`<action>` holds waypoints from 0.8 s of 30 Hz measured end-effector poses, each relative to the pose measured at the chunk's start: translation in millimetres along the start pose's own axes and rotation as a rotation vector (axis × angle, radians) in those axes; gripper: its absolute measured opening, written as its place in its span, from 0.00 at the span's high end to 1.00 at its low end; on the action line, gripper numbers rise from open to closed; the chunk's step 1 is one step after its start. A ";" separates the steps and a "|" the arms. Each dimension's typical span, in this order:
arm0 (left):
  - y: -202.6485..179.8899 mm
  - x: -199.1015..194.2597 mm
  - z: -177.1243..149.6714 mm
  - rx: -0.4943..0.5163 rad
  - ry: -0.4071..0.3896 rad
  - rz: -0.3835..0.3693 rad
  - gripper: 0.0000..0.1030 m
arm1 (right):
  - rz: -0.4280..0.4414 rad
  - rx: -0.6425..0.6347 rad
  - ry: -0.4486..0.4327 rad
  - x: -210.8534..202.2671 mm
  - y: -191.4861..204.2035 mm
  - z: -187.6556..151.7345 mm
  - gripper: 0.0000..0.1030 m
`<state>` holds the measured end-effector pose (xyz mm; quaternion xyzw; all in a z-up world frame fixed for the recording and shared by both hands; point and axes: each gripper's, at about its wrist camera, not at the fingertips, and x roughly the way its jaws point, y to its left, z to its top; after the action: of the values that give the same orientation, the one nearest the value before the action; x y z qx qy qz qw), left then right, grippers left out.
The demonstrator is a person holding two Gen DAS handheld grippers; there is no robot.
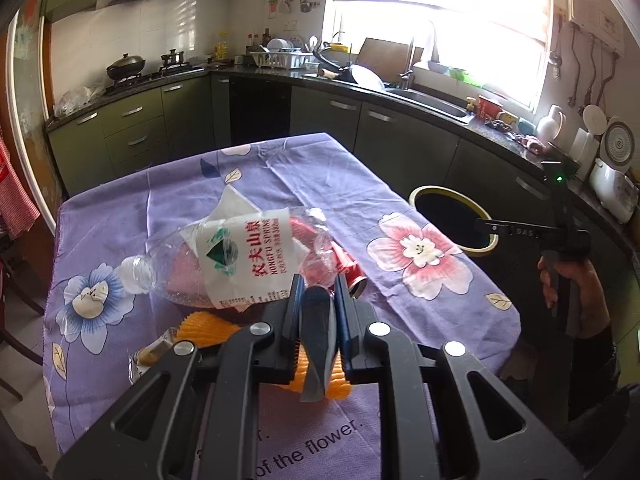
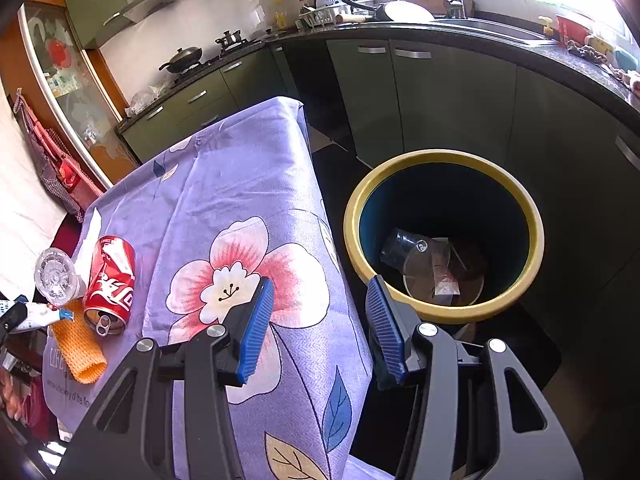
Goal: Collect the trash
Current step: 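Carry the dark item over the bin and open the left gripper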
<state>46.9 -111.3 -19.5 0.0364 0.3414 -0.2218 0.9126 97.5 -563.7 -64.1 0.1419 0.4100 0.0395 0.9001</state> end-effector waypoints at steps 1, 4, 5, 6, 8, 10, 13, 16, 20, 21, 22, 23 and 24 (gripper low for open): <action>-4.6 -1.3 5.6 0.012 -0.007 -0.017 0.86 | -0.001 0.004 -0.004 -1.8 -2.0 0.1 0.52; -21.2 4.6 22.6 0.043 -0.024 -0.066 0.86 | -0.012 0.020 -0.019 -9.2 -10.7 -0.6 0.52; -26.9 9.2 28.8 0.054 -0.025 -0.085 0.86 | -0.015 0.026 -0.024 -11.7 -14.5 -1.2 0.52; -33.8 14.5 35.8 0.064 -0.026 -0.109 0.86 | -0.019 0.032 -0.027 -14.3 -18.8 -1.4 0.52; -49.1 27.7 49.0 0.086 -0.025 -0.154 0.86 | -0.033 0.046 -0.035 -19.9 -28.8 -2.6 0.52; -65.5 44.8 65.2 0.102 -0.015 -0.205 0.86 | -0.039 0.067 -0.045 -26.2 -41.0 -4.4 0.52; -94.7 75.2 89.0 0.139 0.003 -0.256 0.86 | -0.053 0.101 -0.063 -34.8 -60.4 -7.3 0.52; -128.3 108.6 110.4 0.177 0.030 -0.307 0.86 | -0.057 0.137 -0.074 -40.2 -80.1 -11.1 0.52; -179.8 158.7 132.6 0.234 0.070 -0.342 0.86 | -0.060 0.180 -0.082 -43.3 -102.1 -16.5 0.52; -194.4 172.0 136.1 0.253 0.085 -0.346 0.86 | -0.061 0.190 -0.082 -44.0 -107.2 -17.9 0.52; -207.2 184.4 139.1 0.265 0.095 -0.357 0.86 | -0.062 0.198 -0.082 -44.6 -112.1 -19.4 0.52; -218.3 195.5 141.2 0.276 0.101 -0.358 0.85 | -0.063 0.206 -0.082 -45.5 -116.3 -20.7 0.52; -229.2 208.7 143.3 0.283 0.111 -0.356 0.85 | -0.065 0.213 -0.083 -46.6 -120.3 -22.0 0.52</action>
<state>175.0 -427.9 -23.9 0.1154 0.3578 -0.4224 0.8247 44.8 -682.7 -78.7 0.2249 0.3785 -0.0395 0.8970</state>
